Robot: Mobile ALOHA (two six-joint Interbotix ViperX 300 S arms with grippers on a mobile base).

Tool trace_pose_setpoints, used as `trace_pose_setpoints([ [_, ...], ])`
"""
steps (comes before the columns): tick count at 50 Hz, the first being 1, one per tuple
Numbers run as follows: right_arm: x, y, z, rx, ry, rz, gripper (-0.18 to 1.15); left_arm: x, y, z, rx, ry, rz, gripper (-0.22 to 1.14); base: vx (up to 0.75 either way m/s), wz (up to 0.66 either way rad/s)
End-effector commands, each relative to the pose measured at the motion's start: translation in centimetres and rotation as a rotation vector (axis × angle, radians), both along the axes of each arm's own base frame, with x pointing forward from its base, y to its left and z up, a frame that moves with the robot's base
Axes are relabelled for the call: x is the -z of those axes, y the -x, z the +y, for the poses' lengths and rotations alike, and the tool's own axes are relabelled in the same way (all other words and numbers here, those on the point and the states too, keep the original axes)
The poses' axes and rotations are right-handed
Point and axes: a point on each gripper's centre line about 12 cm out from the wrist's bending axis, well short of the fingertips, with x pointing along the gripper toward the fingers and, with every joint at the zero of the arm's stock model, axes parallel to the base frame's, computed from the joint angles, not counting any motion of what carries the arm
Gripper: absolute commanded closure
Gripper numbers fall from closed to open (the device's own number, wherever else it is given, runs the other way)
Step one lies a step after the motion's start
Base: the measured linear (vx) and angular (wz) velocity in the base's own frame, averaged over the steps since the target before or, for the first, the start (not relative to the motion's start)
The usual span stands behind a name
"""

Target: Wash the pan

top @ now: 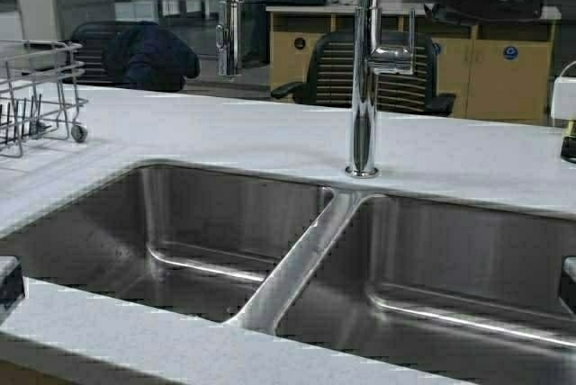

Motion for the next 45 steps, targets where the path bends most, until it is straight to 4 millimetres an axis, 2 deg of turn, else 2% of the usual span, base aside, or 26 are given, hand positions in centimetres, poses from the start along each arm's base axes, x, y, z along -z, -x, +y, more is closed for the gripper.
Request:
trace_pose_setpoints([
  [1,-0.8,-0.1,0.1,-0.004,-0.004,-0.027,0.90,0.9,-0.5,2.5,-0.034,-0.011,0.027,0.89,0.00,0.00],
  [5,-0.7,0.0,0.1,-0.006,-0.001,-0.025,0.90,2.7,-0.8,3.9,-0.057,0.001,0.072,0.89,0.00,0.00],
  [15,-0.7,0.0,0.1,-0.006,-0.001,-0.025,0.90,5.6,-1.7,6.1,-0.087,0.018,0.133,0.89,0.00,0.00],
  [22,-0.4,-0.1,0.2,-0.006,0.001,-0.018,0.90,6.7,-1.8,7.4,-0.105,0.012,0.164,0.89,0.00,0.00],
  [37,0.2,-0.3,0.2,-0.006,0.005,-0.003,0.90,8.7,-2.8,8.2,-0.109,0.019,0.199,0.87,0.00,0.00],
  [41,0.3,-0.3,0.2,-0.006,0.007,-0.002,0.90,8.8,-2.9,8.3,-0.109,0.018,0.201,0.81,0.00,0.00],
  [45,0.3,-0.3,0.2,-0.006,0.007,-0.002,0.90,8.8,-2.9,8.3,-0.107,0.017,0.201,0.64,0.00,0.00],
])
